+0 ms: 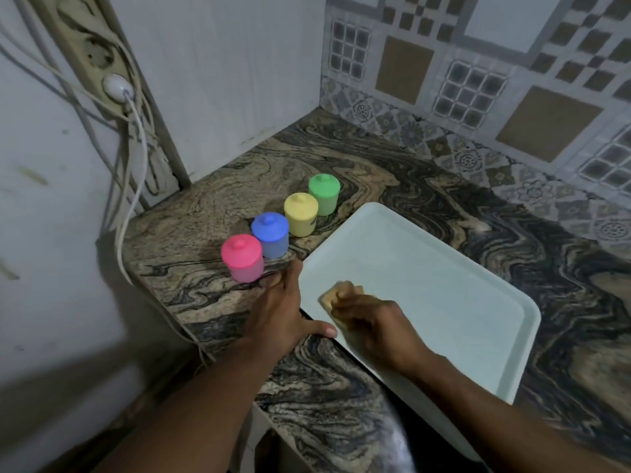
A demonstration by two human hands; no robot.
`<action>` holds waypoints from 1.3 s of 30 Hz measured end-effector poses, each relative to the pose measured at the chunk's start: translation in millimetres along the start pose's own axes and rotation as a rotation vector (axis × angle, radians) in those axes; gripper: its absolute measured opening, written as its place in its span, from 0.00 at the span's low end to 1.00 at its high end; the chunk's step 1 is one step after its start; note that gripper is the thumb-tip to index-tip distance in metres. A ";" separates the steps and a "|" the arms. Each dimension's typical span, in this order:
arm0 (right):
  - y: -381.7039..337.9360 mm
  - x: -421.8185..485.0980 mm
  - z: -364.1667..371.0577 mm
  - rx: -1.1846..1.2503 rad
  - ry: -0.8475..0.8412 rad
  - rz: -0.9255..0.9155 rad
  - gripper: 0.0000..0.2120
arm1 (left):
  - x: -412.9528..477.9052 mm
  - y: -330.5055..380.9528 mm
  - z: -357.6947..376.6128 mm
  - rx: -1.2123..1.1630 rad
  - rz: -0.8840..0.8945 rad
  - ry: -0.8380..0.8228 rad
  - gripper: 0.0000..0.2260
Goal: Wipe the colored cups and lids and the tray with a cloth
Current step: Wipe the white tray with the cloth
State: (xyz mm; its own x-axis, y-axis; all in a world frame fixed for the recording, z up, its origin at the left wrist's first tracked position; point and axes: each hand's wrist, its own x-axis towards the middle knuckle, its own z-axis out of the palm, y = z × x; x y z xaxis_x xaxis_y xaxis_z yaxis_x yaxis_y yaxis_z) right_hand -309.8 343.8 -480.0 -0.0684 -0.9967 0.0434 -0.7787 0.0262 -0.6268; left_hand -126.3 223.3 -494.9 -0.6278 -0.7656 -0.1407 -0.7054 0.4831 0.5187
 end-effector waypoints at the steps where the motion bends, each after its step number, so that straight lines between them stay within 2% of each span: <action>1: 1.5 5.2 -7.0 0.086 0.052 -0.033 0.22 | -0.5 0.4 -0.2 0.000 -0.001 0.000 0.64; 3: 2.6 14.1 -23.7 0.102 0.121 -0.004 0.27 | -0.5 1.0 -0.4 0.010 -0.007 0.015 0.64; 4: 10.4 28.9 -36.6 0.101 0.209 0.034 0.27 | -0.3 1.4 -0.5 0.010 -0.013 0.025 0.63; 6: 33.4 71.7 -65.9 0.015 0.365 0.142 0.23 | -0.5 1.8 -1.1 0.002 -0.021 0.033 0.63; 8: 51.0 99.4 -73.0 -0.142 0.276 0.255 0.14 | -0.6 2.5 -1.5 0.004 -0.021 0.029 0.64; 10: 54.7 103.1 -52.1 -0.245 0.170 0.355 0.13 | -0.6 3.2 -1.9 0.006 -0.021 0.025 0.64; 12: 41.9 93.5 -28.8 -0.122 0.204 0.383 0.13 | -0.7 4.1 -2.0 -0.005 -0.018 0.026 0.64; 14: 15.1 81.5 -9.2 0.010 0.231 0.263 0.11 | -0.4 3.6 -2.1 -0.014 -0.020 0.033 0.64; 15: 2.8 75.0 0.1 0.019 0.190 0.173 0.11 | 0.2 3.7 -1.4 -0.020 -0.017 0.035 0.64; 18: -23.2 54.2 11.8 0.052 -0.023 -0.073 0.14 | -0.2 3.2 0.0 -0.027 -0.014 0.044 0.64; 20: -23.6 44.0 -1.0 0.108 -0.130 -0.133 0.15 | -0.7 4.0 0.4 -0.015 -0.018 0.045 0.64; 21: -15.0 46.3 -12.1 0.123 -0.082 -0.114 0.17 | -0.9 4.0 0.2 -0.009 -0.020 0.046 0.64; 23: 10.6 63.6 -41.2 0.087 0.198 0.047 0.21 | -1.0 4.5 -1.4 0.002 -0.026 0.031 0.66; 24: 27.2 72.8 -54.7 0.017 0.328 0.159 0.19 | -1.2 4.5 -1.9 0.001 -0.030 0.023 0.66; 26: 52.3 90.2 -72.5 -0.118 0.412 0.303 0.10 | -1.3 4.2 -2.2 -0.004 -0.041 0.015 0.66; 28: 55.8 98.7 -64.3 -0.194 0.312 0.392 0.07 | -1.3 5.5 -2.6 0.004 -0.045 0.012 0.66; 30: 44.3 93.5 -33.3 -0.222 0.237 0.396 0.14 | -0.9 6.3 -2.4 0.016 -0.049 0.017 0.66; 33: 2.0 56.7 7.5 -0.087 0.212 0.283 0.12 | -0.6 7.4 -3.2 0.016 -0.045 0.010 0.66; 35: -13.3 26.0 20.7 -0.031 0.167 0.184 0.14 | -0.8 7.9 -3.7 0.013 -0.035 0.007 0.66; 37: -19.1 7.4 10.8 0.038 0.050 0.078 0.15 | -1.1 7.8 -5.0 0.015 -0.030 0.012 0.66; 39: -2.9 3.4 -15.8 0.144 0.048 0.107 0.19 | -0.4 9.3 -5.7 0.035 -0.035 0.003 0.65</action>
State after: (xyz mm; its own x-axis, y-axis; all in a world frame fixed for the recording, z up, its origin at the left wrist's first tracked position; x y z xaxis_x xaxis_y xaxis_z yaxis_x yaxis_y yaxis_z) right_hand -317.7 341.6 -465.7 -0.1781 -0.9840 0.0054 -0.6685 0.1169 -0.7344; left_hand -130.7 225.7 -485.2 -0.6018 -0.7833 -0.1556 -0.7377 0.4707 0.4839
